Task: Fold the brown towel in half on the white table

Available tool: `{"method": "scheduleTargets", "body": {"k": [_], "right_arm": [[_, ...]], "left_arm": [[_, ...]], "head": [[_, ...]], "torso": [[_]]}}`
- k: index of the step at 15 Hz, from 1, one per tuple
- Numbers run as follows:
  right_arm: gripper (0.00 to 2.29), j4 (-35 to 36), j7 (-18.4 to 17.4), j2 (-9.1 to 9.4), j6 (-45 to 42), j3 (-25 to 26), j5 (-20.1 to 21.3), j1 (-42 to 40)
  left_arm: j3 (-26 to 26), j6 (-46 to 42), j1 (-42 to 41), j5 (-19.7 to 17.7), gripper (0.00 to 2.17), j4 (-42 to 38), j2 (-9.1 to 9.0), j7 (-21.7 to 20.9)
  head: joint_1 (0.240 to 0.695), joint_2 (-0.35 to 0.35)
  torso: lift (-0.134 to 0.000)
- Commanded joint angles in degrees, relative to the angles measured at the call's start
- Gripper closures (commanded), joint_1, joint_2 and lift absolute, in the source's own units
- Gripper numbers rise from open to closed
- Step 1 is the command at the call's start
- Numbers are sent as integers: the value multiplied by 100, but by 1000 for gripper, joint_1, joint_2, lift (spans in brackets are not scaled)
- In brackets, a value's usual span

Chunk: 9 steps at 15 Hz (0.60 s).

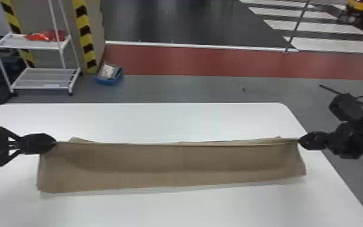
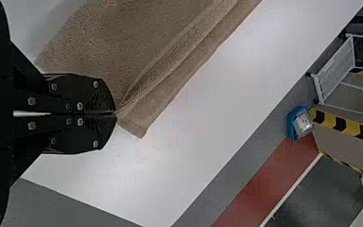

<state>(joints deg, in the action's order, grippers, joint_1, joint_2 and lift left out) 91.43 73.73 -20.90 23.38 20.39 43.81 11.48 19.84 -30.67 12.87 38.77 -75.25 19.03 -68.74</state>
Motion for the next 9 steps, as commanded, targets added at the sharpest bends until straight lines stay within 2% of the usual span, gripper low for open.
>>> {"method": "scheduleTargets", "body": {"k": [1,6,7,8,9], "right_arm": [[2256,-213,-69,25,-4,-167,145,188],[2256,-740,-315,34,-21,-369,365,557],[2219,-767,-412,51,-21,-404,418,575],[1943,-793,-579,69,14,-465,506,584],[1409,-855,-878,95,84,-509,637,601]], "left_arm": [[-112,75,93,87,1882,107,-22,71],[-129,75,242,166,1838,388,22,273],[-129,75,225,166,1484,380,13,370],[-129,92,190,113,630,380,-5,563],[-138,198,163,113,-2,380,-14,686]], "head": [[695,-130],[695,-125],[695,-124],[695,-124],[695,-123]], "torso": [[-126],[-126],[-126],[-126],[-126]]}}
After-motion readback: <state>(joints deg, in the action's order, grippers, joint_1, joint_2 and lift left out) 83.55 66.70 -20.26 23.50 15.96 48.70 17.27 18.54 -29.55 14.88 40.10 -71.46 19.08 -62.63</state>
